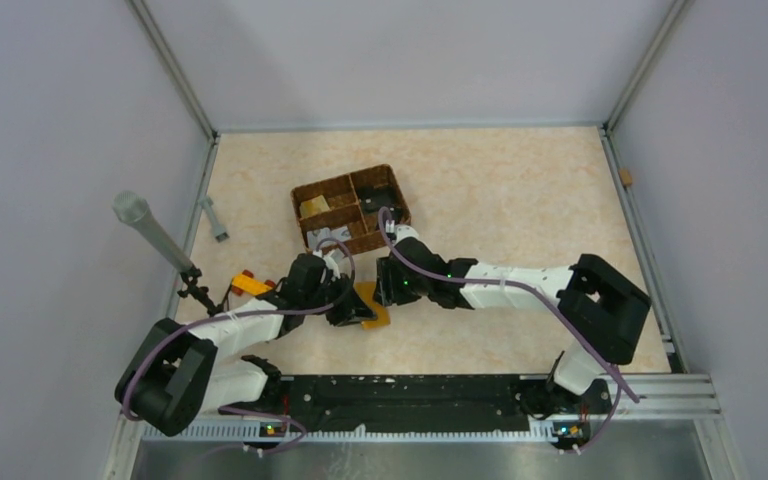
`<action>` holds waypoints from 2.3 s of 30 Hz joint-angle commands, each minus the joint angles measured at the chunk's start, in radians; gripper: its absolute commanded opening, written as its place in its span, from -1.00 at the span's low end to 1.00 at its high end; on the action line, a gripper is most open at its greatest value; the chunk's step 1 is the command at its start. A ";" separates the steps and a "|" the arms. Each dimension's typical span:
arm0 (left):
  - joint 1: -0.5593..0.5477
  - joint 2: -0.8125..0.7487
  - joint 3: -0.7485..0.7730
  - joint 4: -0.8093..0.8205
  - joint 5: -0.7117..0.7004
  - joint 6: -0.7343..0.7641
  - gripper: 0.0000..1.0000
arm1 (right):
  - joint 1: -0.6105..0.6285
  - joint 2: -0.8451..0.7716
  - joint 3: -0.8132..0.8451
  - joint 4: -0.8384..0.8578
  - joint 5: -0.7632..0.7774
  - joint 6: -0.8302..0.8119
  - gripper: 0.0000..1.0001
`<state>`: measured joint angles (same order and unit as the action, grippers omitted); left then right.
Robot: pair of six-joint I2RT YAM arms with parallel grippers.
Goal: Put the credit cards into the card holder
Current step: Close the card holder.
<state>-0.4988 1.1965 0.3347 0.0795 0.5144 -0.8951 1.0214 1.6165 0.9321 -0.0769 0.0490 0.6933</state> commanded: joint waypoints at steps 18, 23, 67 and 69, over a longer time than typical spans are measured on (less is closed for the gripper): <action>-0.003 -0.008 0.032 -0.035 -0.050 0.027 -1.00 | 0.049 0.113 0.157 -0.111 0.095 -0.022 -0.50; -0.003 -0.013 0.033 -0.038 -0.050 0.028 -1.00 | 0.049 0.121 0.160 -0.114 0.101 -0.024 -0.54; -0.003 -0.001 0.023 -0.030 -0.047 0.028 -1.00 | 0.052 0.035 0.097 -0.053 0.032 -0.064 -1.00; -0.002 -0.001 0.025 -0.032 -0.045 0.030 -1.00 | 0.053 0.033 0.092 -0.031 0.020 -0.064 -1.00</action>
<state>-0.4995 1.1873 0.3450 0.0425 0.4957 -0.8879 1.0584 1.7042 1.0336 -0.1543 0.0814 0.6453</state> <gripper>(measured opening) 0.158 0.008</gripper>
